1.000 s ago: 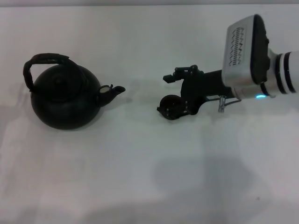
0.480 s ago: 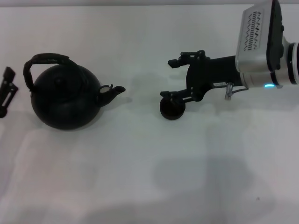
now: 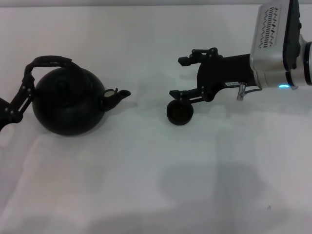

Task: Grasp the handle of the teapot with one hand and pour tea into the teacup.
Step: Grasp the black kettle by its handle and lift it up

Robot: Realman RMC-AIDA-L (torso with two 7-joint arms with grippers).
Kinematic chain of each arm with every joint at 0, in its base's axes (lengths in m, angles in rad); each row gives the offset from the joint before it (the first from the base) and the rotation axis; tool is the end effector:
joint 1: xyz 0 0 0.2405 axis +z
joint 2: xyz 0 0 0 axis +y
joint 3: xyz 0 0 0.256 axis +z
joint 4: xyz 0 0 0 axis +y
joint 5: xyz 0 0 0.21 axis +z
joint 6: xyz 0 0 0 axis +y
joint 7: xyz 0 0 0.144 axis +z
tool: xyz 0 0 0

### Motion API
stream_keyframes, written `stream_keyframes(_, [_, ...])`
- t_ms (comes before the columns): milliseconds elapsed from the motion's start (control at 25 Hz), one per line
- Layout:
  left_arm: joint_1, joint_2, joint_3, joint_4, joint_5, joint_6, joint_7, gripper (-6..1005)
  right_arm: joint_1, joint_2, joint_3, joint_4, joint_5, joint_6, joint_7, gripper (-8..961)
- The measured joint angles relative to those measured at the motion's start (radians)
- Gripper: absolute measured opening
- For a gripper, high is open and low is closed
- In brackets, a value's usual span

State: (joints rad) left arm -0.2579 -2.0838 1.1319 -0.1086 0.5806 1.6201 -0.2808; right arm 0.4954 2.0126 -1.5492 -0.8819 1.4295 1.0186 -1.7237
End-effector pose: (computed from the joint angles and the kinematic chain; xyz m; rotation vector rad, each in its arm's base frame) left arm -0.3513 0.2187 -0.0166 -1.7192 -0.4958 -0.8386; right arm 0.2138 0.3565 -0.0579 -2.8117 0.1211 0.2237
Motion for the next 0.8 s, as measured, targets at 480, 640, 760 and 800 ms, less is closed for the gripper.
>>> stream_keyframes(480, [-0.030,0.005,0.004,0.001,0.005,-0.103,-0.079,831,-0.001,0.001,0.001,0.011,0.000,0.002,-0.009,878])
stream_keyframes(640, [-0.043,0.005,0.005,0.001,0.014,-0.121,-0.082,833,-0.001,0.003,0.000,0.015,0.000,-0.001,-0.009,878])
stream_keyframes(760, [-0.053,0.005,0.005,0.001,0.015,-0.144,-0.091,829,-0.001,0.003,-0.002,0.015,0.000,-0.003,-0.009,877])
stream_keyframes(800, [-0.055,0.005,0.005,0.001,0.015,-0.149,-0.093,827,-0.001,0.003,-0.003,0.016,0.000,-0.003,-0.009,877])
